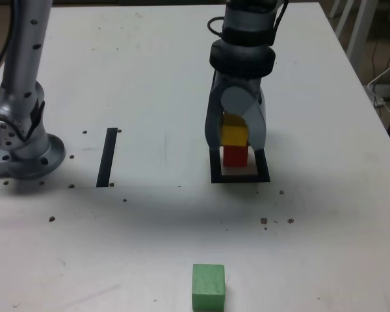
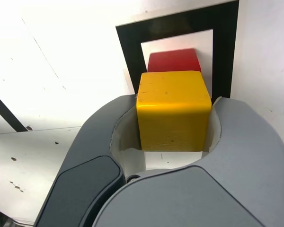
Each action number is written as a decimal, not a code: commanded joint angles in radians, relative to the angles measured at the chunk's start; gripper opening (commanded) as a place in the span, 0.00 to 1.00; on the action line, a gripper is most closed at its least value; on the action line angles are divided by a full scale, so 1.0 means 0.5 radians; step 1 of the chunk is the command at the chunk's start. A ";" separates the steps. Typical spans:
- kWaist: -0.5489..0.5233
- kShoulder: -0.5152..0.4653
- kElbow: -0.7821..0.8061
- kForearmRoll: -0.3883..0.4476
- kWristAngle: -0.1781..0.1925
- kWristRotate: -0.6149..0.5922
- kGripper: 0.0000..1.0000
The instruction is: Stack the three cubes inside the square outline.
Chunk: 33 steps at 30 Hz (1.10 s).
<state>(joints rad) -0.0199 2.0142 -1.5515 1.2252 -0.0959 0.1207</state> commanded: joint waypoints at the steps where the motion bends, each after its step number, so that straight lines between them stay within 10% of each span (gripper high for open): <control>1: -0.012 -0.009 0.003 -0.005 -0.009 0.004 0.32; 9: -0.018 -0.008 0.006 -0.011 -0.014 0.004 0.34; 17: -0.018 -0.006 0.039 -0.065 -0.031 0.038 0.83; 33: -0.015 -0.117 0.139 -0.112 0.013 0.005 0.92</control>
<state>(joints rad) -0.0282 1.9888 -1.4964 1.1737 -0.1052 0.1372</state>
